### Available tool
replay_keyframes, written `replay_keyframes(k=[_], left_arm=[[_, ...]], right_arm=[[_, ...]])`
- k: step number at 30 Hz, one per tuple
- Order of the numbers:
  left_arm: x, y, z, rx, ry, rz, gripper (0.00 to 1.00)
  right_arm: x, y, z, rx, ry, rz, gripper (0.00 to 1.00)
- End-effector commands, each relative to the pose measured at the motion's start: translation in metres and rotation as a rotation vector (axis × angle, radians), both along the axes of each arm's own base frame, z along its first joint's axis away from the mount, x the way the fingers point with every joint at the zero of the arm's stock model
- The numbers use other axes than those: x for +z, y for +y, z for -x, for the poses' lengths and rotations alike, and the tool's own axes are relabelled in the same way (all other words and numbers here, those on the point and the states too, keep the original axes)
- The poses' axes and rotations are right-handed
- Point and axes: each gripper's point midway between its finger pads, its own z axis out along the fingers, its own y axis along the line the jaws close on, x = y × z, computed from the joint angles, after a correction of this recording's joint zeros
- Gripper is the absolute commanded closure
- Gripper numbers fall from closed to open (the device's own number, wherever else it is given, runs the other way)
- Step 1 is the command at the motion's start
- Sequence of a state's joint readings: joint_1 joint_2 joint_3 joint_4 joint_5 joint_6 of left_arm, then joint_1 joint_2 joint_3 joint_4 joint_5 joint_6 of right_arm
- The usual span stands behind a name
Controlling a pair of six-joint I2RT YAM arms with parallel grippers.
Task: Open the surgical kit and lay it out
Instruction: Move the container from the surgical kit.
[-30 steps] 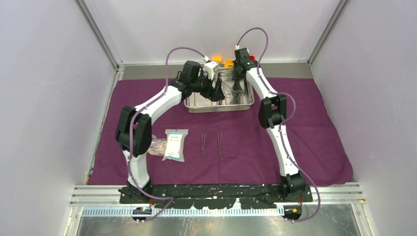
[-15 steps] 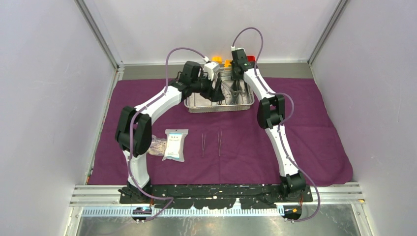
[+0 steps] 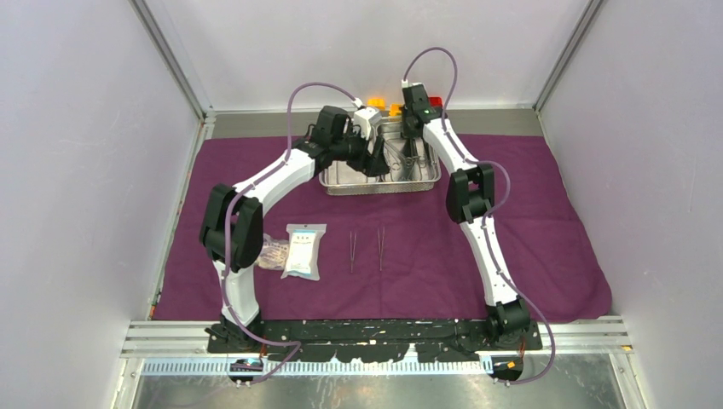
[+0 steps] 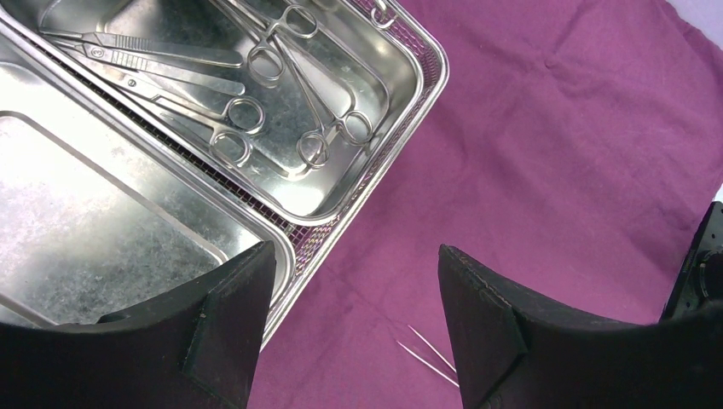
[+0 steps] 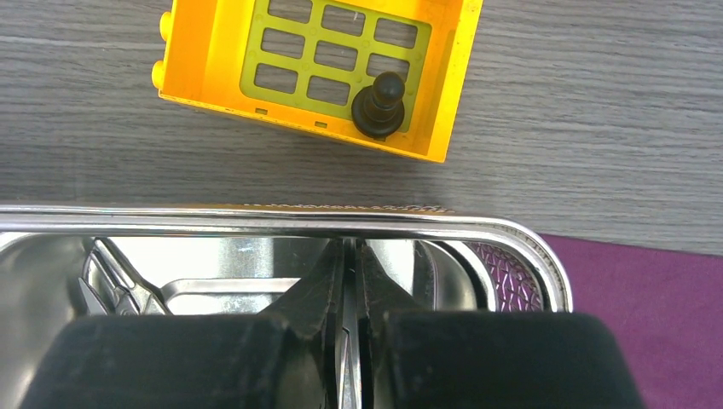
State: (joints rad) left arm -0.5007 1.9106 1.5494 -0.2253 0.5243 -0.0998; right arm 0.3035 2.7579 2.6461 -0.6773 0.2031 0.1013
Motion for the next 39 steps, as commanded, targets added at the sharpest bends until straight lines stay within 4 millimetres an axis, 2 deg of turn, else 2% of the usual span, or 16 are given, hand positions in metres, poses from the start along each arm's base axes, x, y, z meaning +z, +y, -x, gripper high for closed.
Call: replay_keyframes(k=[1, 4, 8, 12, 16, 21, 28, 33, 39], left_arm=[[0.023, 0.0, -0.002, -0.006, -0.036, 0.036, 0.28], [0.017, -0.002, -0.006, 0.01, -0.002, 0.04, 0.28], [0.012, -0.008, -0.018, 0.041, 0.038, 0.067, 0.29], [0.008, -0.022, -0.036, 0.078, 0.088, 0.121, 0.34], [0.0, -0.041, -0.057, 0.104, 0.173, 0.184, 0.37], [-0.014, -0.06, -0.081, 0.126, 0.231, 0.235, 0.41], [-0.038, -0.075, -0.103, 0.157, 0.254, 0.257, 0.44], [-0.042, -0.084, -0.113, 0.144, 0.204, 0.246, 0.44], [-0.05, -0.092, -0.127, 0.146, 0.162, 0.239, 0.43]], right_arm=[[-0.018, -0.004, 0.008, 0.002, 0.062, -0.011, 0.98], [-0.004, 0.0, 0.005, 0.009, 0.039, -0.042, 1.0], [0.027, 0.006, 0.002, 0.025, -0.007, -0.082, 1.0], [0.057, 0.01, 0.0, 0.033, -0.051, -0.121, 1.0], [0.079, 0.013, 0.001, 0.039, -0.076, -0.159, 1.0], [0.089, 0.012, 0.003, 0.038, -0.078, -0.192, 1.0], [0.097, 0.004, 0.003, 0.02, -0.077, -0.231, 1.0], [0.105, -0.002, 0.005, 0.013, -0.08, -0.236, 1.0], [0.114, 0.005, 0.012, 0.051, -0.069, -0.276, 1.0]])
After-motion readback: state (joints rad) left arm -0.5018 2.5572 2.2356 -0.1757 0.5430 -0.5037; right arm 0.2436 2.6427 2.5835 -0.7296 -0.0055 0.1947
